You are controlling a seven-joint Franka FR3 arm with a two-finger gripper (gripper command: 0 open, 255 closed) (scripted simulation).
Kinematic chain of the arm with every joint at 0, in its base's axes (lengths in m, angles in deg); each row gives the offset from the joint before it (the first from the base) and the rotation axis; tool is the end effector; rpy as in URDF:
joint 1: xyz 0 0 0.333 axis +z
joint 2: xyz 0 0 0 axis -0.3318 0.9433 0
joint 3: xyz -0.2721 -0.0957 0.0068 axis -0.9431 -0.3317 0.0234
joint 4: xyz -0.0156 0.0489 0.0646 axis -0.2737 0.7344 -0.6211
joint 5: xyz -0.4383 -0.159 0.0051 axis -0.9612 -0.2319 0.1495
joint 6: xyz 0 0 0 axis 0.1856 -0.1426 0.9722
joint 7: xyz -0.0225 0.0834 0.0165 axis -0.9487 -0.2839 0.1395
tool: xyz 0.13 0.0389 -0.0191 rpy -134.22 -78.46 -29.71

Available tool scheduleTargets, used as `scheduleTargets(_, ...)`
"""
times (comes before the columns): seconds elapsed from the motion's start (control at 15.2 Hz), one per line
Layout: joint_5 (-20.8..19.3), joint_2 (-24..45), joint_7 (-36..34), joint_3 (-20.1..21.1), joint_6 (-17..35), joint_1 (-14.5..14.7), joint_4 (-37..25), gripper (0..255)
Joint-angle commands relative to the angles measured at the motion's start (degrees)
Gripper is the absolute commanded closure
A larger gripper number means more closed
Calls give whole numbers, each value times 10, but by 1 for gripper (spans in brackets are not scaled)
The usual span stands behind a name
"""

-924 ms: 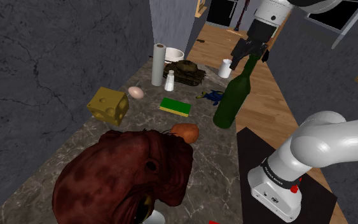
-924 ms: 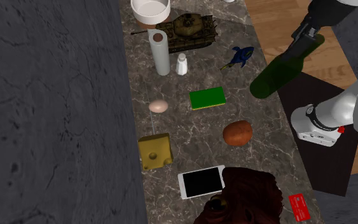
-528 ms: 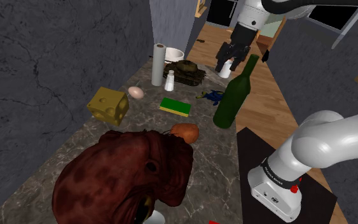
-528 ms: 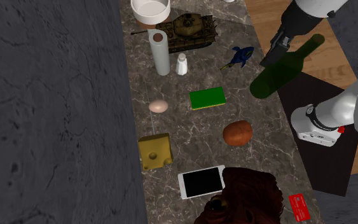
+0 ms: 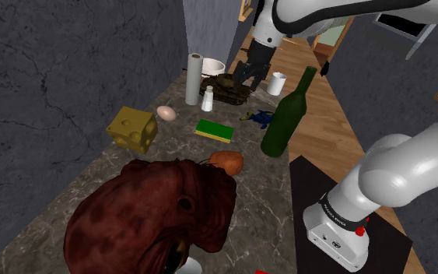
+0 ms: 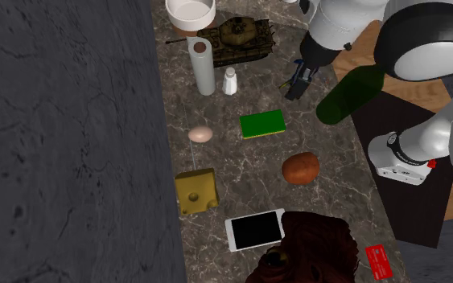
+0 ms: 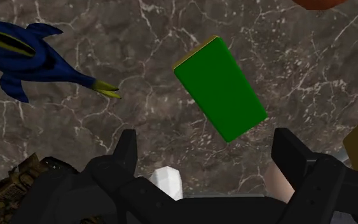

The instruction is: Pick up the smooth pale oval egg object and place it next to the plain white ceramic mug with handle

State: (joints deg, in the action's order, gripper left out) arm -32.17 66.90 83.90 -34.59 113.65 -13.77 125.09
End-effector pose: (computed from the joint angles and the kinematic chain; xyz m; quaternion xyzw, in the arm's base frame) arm 0.5143 0.0970 0.4010 -0.9977 -0.0191 -0.0299 0.0580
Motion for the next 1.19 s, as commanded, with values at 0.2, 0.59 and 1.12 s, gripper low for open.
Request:
scheduleTargets(0.2,-1,102,2,22,57,17,-53,0)
scheduleTargets(0.59,-18,225,-1,45,104,35,-138,0)
scheduleTargets(1.12,-60,390,-12,64,130,69,-285,0)
